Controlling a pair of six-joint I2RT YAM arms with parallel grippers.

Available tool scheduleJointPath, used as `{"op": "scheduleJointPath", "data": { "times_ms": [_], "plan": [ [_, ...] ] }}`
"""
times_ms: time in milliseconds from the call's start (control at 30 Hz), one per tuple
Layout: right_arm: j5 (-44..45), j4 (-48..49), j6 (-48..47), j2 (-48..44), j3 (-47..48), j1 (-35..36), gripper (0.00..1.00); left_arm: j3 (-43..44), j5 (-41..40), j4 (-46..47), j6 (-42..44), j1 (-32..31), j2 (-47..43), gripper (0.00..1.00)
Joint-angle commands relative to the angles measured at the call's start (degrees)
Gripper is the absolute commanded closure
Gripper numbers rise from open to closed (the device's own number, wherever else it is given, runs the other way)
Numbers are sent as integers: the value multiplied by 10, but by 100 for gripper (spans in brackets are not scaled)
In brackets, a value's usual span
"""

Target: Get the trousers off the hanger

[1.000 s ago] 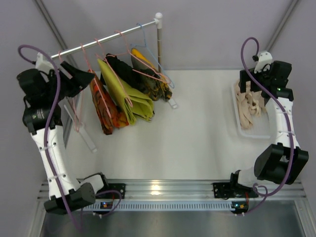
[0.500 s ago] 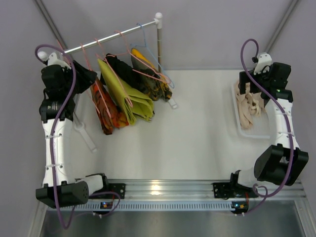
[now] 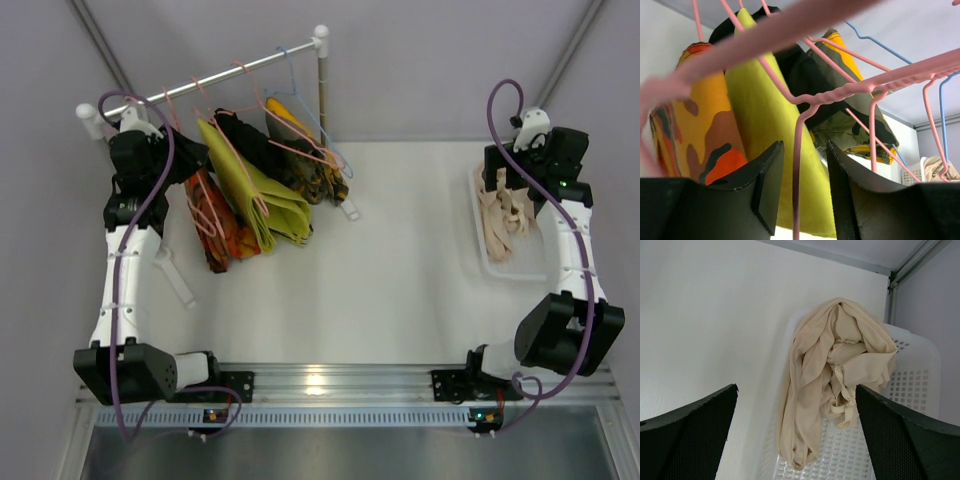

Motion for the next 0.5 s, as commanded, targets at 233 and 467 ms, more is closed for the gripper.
{"op": "scheduleJointPath", "data": {
  "times_ms": [233, 467],
  "plan": [
    [-5, 43, 8, -10, -8, 9, 1, -37, 14, 117, -32, -11, 9, 60],
    [-3, 44, 6, -14, -11, 9, 1, -46, 16, 127, -44, -11, 13, 79]
  ]
}}
